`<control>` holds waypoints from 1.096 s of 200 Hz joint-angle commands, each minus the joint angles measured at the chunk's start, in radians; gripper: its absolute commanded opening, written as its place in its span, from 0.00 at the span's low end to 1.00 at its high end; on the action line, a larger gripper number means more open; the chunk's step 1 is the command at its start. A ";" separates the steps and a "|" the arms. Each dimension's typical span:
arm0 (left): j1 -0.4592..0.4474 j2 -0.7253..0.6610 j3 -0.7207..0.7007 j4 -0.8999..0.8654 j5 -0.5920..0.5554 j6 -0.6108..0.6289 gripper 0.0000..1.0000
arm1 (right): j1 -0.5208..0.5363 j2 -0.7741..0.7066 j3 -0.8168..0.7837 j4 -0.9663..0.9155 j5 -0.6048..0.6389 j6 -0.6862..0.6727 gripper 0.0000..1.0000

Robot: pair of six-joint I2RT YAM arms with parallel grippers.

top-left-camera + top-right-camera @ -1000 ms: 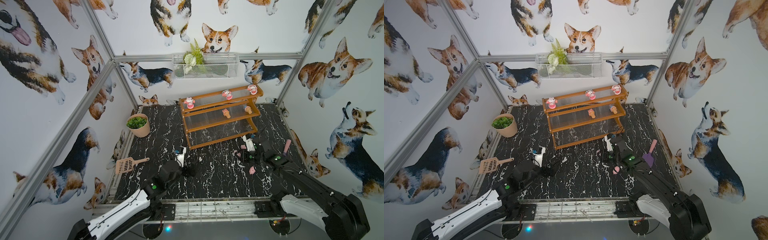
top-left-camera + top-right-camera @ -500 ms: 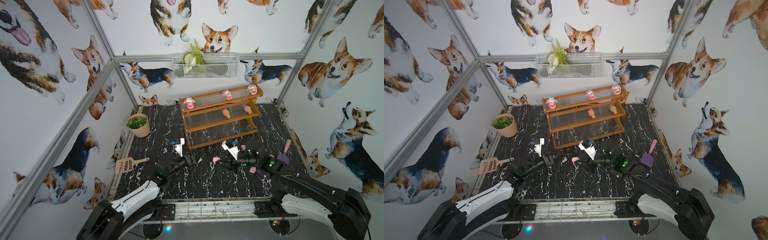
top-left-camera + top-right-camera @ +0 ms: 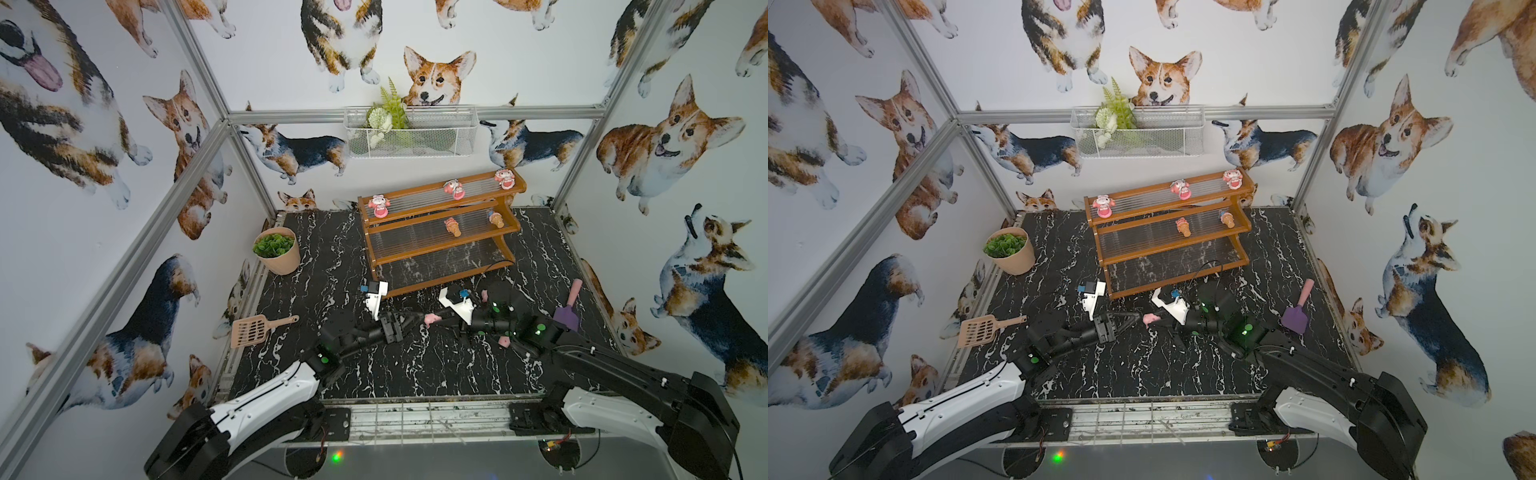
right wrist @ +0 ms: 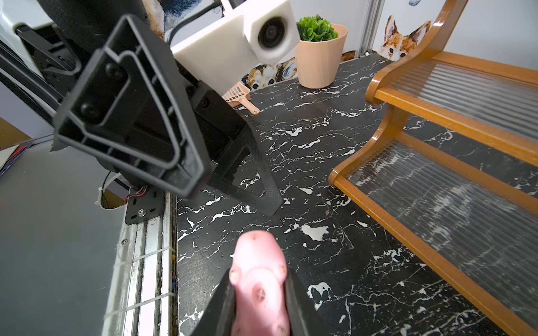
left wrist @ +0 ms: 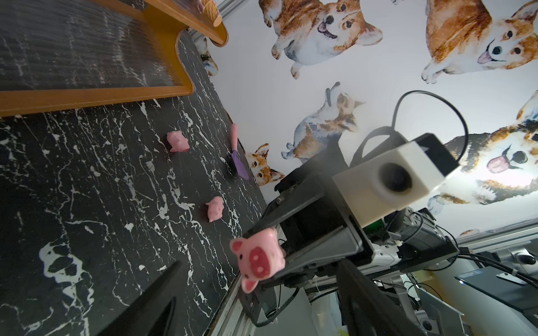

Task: Organize plastic toys on shelves
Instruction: Pick up the plastic toy at the center of the board.

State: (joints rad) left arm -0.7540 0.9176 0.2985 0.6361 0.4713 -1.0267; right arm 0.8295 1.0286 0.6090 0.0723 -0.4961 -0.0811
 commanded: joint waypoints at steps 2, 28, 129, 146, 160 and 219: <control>-0.029 0.024 0.027 -0.008 -0.023 0.022 0.78 | 0.004 0.001 0.002 0.047 -0.006 -0.011 0.30; -0.048 0.052 0.038 0.023 -0.026 0.005 0.68 | 0.013 0.001 0.003 0.041 -0.001 -0.008 0.30; -0.061 0.142 0.064 0.068 -0.005 -0.039 0.26 | 0.034 0.019 0.012 0.034 0.014 -0.011 0.30; -0.061 0.146 0.063 0.076 -0.001 -0.045 0.20 | 0.034 0.021 0.012 0.034 0.023 -0.011 0.30; -0.061 0.146 0.065 0.085 0.006 -0.050 0.14 | 0.034 0.022 0.011 0.032 0.032 -0.012 0.31; -0.056 0.125 0.070 0.063 -0.013 -0.037 0.00 | 0.035 0.026 0.017 0.023 0.075 0.020 0.44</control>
State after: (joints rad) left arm -0.8120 1.0569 0.3546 0.6731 0.4492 -1.0679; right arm 0.8631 1.0542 0.6147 0.0757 -0.4614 -0.0780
